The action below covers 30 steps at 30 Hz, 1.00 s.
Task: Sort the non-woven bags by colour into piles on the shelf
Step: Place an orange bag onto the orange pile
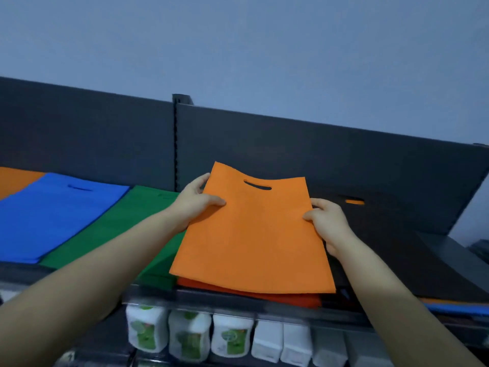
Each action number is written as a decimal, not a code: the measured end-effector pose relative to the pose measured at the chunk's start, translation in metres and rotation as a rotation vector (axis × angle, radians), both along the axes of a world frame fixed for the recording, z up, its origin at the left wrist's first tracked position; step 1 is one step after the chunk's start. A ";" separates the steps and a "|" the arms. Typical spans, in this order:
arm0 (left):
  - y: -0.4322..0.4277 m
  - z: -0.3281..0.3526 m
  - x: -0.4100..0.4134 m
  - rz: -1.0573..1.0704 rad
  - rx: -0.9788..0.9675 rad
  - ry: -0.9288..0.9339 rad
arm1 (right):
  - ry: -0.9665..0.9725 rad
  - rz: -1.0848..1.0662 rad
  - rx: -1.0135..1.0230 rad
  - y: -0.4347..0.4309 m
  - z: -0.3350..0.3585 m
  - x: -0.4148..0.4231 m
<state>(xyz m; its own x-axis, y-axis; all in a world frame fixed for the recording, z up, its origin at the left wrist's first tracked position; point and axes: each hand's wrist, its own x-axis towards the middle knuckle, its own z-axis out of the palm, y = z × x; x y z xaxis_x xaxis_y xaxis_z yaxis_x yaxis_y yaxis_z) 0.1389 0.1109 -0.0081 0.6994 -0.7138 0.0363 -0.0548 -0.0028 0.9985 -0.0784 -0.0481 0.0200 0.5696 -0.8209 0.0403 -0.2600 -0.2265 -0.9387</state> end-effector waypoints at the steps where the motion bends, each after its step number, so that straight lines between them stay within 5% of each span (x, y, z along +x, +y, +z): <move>1: 0.016 -0.002 0.015 0.006 0.004 -0.006 | -0.019 0.011 0.014 0.016 0.000 0.018; 13: 0.210 -0.018 0.233 0.085 0.223 -0.038 | -0.051 0.045 0.045 0.217 -0.029 0.278; 19: 0.250 -0.019 0.280 0.076 0.328 -0.192 | 0.043 0.100 0.057 0.244 -0.029 0.335; 30: 0.351 -0.024 0.382 0.226 0.294 -0.049 | 0.028 0.130 0.159 0.311 -0.040 0.420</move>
<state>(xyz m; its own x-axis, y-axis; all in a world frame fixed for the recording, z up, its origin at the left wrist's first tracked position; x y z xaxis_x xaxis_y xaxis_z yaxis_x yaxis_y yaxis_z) 0.5207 0.4614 -0.0317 0.8433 -0.5261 -0.1099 -0.0677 -0.3069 0.9493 0.3417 0.2631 -0.0202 0.6700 -0.7354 -0.1016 -0.2652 -0.1092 -0.9580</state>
